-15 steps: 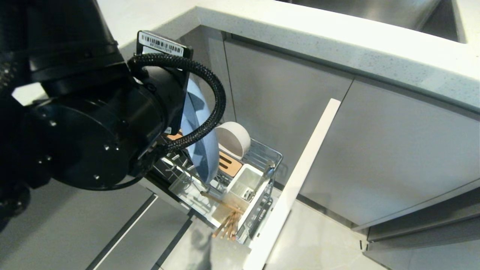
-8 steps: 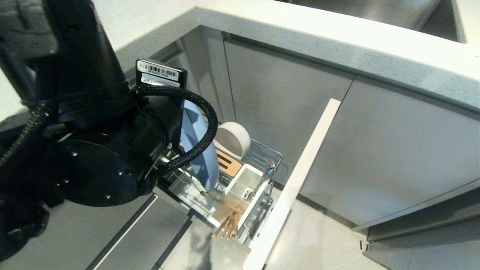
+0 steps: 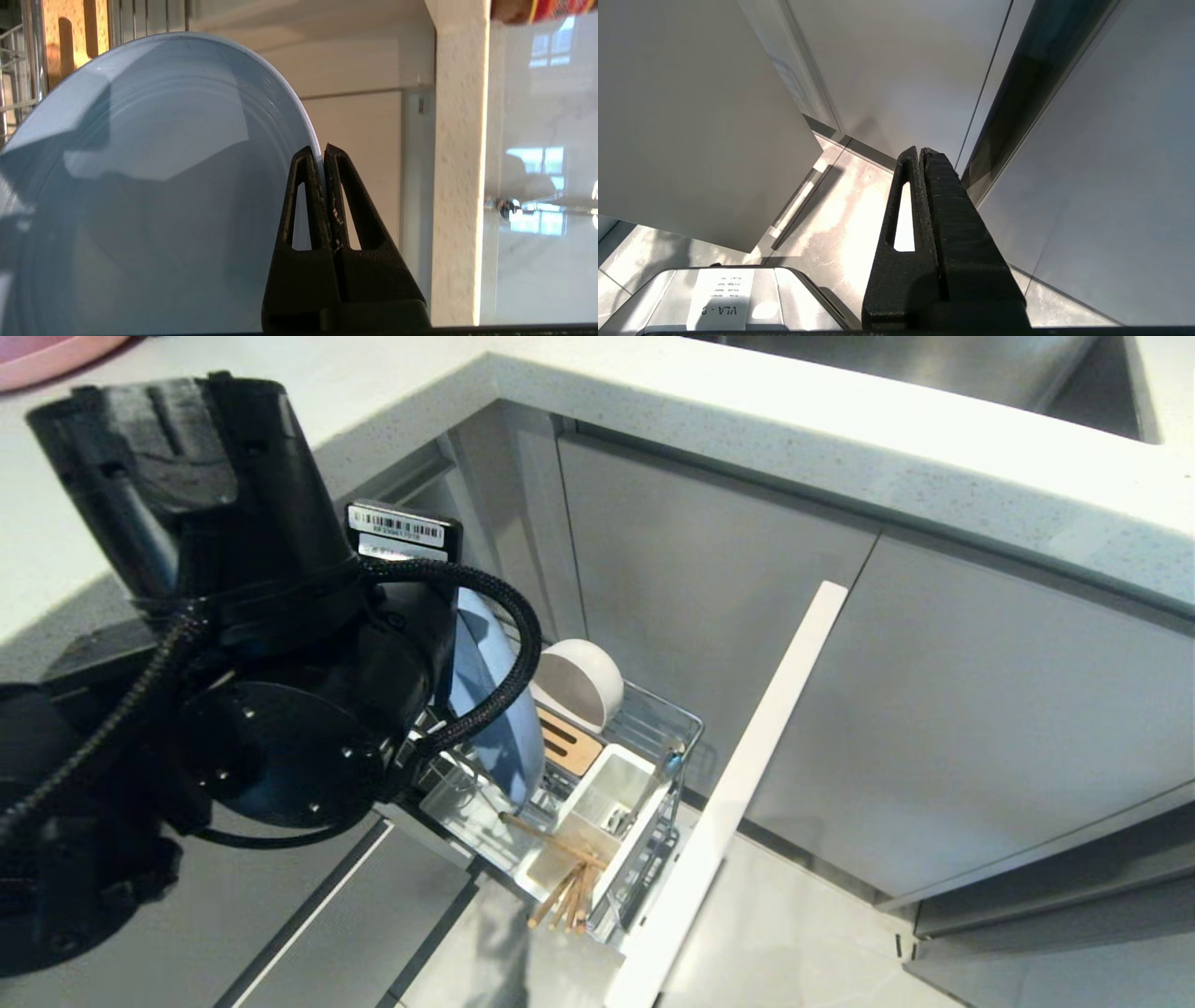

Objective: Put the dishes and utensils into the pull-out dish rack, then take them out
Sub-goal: Pick up the plate and place it in the cupboard

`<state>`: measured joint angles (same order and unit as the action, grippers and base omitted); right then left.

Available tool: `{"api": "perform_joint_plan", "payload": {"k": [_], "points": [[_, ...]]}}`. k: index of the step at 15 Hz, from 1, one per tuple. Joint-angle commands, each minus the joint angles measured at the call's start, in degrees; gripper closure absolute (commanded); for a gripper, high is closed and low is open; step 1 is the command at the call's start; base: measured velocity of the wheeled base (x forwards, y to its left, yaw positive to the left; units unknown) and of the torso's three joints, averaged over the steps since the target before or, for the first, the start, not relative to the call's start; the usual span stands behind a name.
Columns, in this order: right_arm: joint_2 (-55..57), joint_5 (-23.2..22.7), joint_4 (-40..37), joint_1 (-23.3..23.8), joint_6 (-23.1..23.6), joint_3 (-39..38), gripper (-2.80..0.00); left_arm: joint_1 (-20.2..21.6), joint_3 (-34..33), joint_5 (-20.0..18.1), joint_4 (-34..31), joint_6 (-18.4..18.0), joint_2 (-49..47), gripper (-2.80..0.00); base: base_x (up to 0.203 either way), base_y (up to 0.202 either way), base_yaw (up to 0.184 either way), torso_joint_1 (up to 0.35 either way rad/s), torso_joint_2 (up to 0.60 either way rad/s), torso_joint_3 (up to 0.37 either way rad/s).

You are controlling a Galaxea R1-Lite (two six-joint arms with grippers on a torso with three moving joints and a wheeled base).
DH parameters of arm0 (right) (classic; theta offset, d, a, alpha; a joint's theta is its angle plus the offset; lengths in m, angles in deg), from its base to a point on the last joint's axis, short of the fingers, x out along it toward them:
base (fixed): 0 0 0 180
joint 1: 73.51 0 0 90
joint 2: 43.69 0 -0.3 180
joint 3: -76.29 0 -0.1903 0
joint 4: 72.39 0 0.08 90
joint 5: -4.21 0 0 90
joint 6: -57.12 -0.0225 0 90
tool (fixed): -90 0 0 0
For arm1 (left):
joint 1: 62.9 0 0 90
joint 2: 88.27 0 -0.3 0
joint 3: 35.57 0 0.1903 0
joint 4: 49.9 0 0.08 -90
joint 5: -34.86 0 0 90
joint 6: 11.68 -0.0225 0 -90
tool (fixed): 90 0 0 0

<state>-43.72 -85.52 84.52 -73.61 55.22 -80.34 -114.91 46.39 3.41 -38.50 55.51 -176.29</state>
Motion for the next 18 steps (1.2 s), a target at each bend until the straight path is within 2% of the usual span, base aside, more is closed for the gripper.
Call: {"api": "perform_joint_plan", "payload": {"k": [1, 7, 18], "points": [[-0.2, 0.0, 0.0, 0.0, 0.0, -0.1, 0.00, 1.2, 0.0, 0.3, 1.0, 0.5, -2.1, 0.00, 0.000, 0.000, 0.000, 0.000, 0.00, 0.000], [-0.2, 0.0, 0.0, -0.1, 0.0, -0.1, 0.00, 3.5, 0.2, 0.0, 2.3, 0.7, -4.8, 0.00, 0.000, 0.000, 0.000, 0.000, 0.00, 0.000], [-0.2, 0.0, 0.0, -0.1, 0.0, -0.1, 0.00, 5.0, 0.5, -0.1, 2.4, 1.9, -8.0, 0.00, 0.000, 0.000, 0.000, 0.000, 0.00, 0.000]]}}
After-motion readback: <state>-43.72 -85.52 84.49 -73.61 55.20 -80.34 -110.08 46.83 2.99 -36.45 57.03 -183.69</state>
